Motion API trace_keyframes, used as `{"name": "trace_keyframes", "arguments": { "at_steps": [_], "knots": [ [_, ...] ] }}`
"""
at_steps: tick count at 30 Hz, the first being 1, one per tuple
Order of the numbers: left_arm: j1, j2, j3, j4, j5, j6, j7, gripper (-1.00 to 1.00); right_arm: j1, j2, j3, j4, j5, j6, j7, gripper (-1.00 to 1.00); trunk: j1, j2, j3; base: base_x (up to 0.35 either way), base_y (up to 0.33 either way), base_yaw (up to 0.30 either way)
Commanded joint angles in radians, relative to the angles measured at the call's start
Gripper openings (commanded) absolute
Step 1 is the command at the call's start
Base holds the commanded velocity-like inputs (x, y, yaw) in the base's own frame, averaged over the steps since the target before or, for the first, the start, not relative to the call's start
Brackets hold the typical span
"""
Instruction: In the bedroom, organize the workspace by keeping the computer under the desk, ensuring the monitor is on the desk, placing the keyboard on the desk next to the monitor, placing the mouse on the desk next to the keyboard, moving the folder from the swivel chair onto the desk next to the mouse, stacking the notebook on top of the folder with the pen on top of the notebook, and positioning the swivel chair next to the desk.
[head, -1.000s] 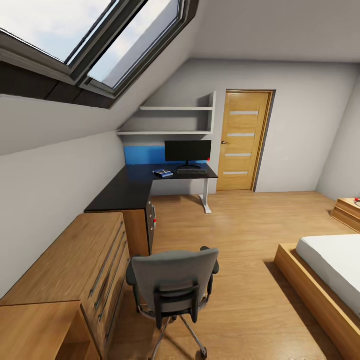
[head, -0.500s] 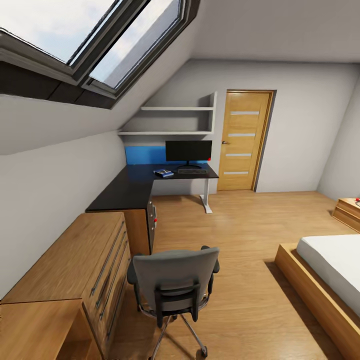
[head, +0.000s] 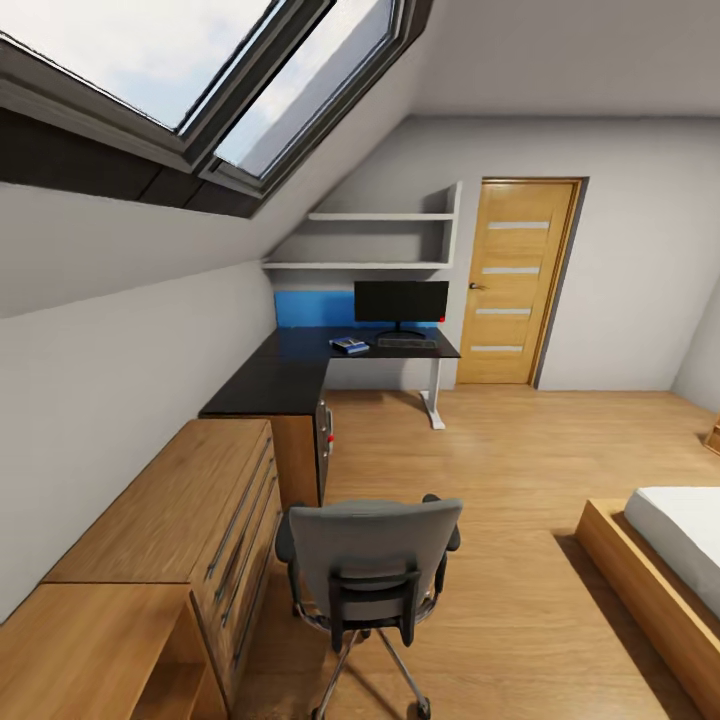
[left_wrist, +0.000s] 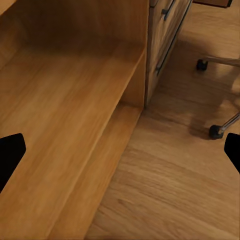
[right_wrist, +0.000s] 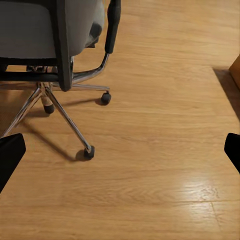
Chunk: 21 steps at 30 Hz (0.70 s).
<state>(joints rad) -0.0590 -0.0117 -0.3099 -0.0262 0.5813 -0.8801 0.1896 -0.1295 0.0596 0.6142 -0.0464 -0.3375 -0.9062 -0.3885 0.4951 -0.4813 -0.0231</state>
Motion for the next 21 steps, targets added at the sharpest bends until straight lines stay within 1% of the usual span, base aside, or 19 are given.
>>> {"name": "trace_keyframes", "arguments": {
  "at_steps": [1, 5, 9, 10, 11, 12, 13, 14, 15, 16, 18, 20, 21],
  "knots": [
    [-0.001, 0.0, -0.008, 0.0, 0.002, -0.002, 0.007, 1.0, -0.001, 0.0, 0.009, 0.001, -0.005, -0.002, -0.006, 1.0, 0.001, -0.002, -0.002, 0.0, 0.0, 0.016],
    [-0.001, 0.0, -0.007, 0.0, 0.002, -0.001, 0.005, 1.0, -0.001, -0.001, 0.009, 0.001, -0.005, -0.002, -0.006, 1.0, 0.001, -0.002, -0.002, 0.0, 0.0, 0.008],
    [-0.001, -0.001, -0.008, 0.0, 0.002, 0.001, 0.003, 1.0, -0.001, -0.003, 0.008, 0.001, -0.004, -0.001, -0.006, 1.0, 0.016, -0.03, -0.015, 0.0, 0.0, 0.0],
    [-0.001, -0.002, -0.009, -0.002, 0.001, 0.011, 0.003, 1.0, -0.001, -0.004, 0.007, 0.001, -0.005, -0.001, -0.006, 1.0, 0.02, -0.037, -0.018, 0.0, 0.0, 0.0],
    [-0.001, -0.033, -0.01, -0.104, -0.005, 0.164, 0.01, 1.0, -0.001, -0.006, 0.007, 0.0, -0.003, -0.001, -0.006, 1.0, 0.024, -0.044, -0.021, 0.0, 0.0, 0.0],
    [-0.001, -0.035, -0.01, -0.133, -0.006, 0.198, 0.01, 1.0, -0.001, -0.006, 0.007, -0.001, -0.003, -0.002, -0.006, 1.0, 0.027, -0.051, -0.024, 0.0, 0.0, 0.0],
    [-0.002, -0.034, -0.011, -0.275, -0.011, 0.361, 0.011, 1.0, -0.002, -0.007, 0.007, -0.022, -0.004, 0.0, -0.006, 1.0, 0.031, -0.058, -0.027, 0.0, 0.0, 0.0],
    [-0.002, -0.033, -0.011, -0.309, -0.017, 0.413, 0.012, 1.0, -0.003, -0.007, 0.007, -0.031, -0.005, 0.0, -0.007, 1.0, 0.035, -0.065, -0.03, 0.0, 0.0, 0.0],
    [-0.002, -0.032, -0.01, -0.324, -0.021, 0.439, 0.012, 1.0, -0.003, -0.007, 0.007, -0.035, -0.006, 0.001, -0.008, 1.0, 0.039, -0.072, -0.034, 0.0, 0.0, 0.0],
    [-0.009, -0.03, -0.01, -0.387, -0.035, 0.563, 0.018, 1.0, -0.005, -0.008, 0.005, -0.048, -0.01, 0.019, -0.013, 1.0, 0.043, -0.079, -0.037, 0.0, 0.0, 0.0],
    [-0.03, -0.03, -0.009, -0.419, -0.039, 0.631, 0.023, 1.0, -0.01, -0.014, 0.003, -0.055, -0.013, 0.061, -0.014, 1.0, 0.05, -0.093, -0.043, 0.0, 0.0, 0.0],
    [-0.063, -0.033, -0.009, -0.433, -0.041, 0.682, 0.025, 1.0, -0.02, -0.026, 0.001, -0.071, -0.015, 0.108, -0.015, 1.0, 0.058, -0.107, -0.049, 0.0, 0.0, 0.0],
    [-0.074, -0.034, -0.009, -0.435, -0.042, 0.696, 0.026, 1.0, -0.026, -0.028, 0.0, -0.076, -0.015, 0.12, -0.015, 1.0, 0.062, -0.114, -0.052, 0.0, 0.0, 0.0]
  ]
}}
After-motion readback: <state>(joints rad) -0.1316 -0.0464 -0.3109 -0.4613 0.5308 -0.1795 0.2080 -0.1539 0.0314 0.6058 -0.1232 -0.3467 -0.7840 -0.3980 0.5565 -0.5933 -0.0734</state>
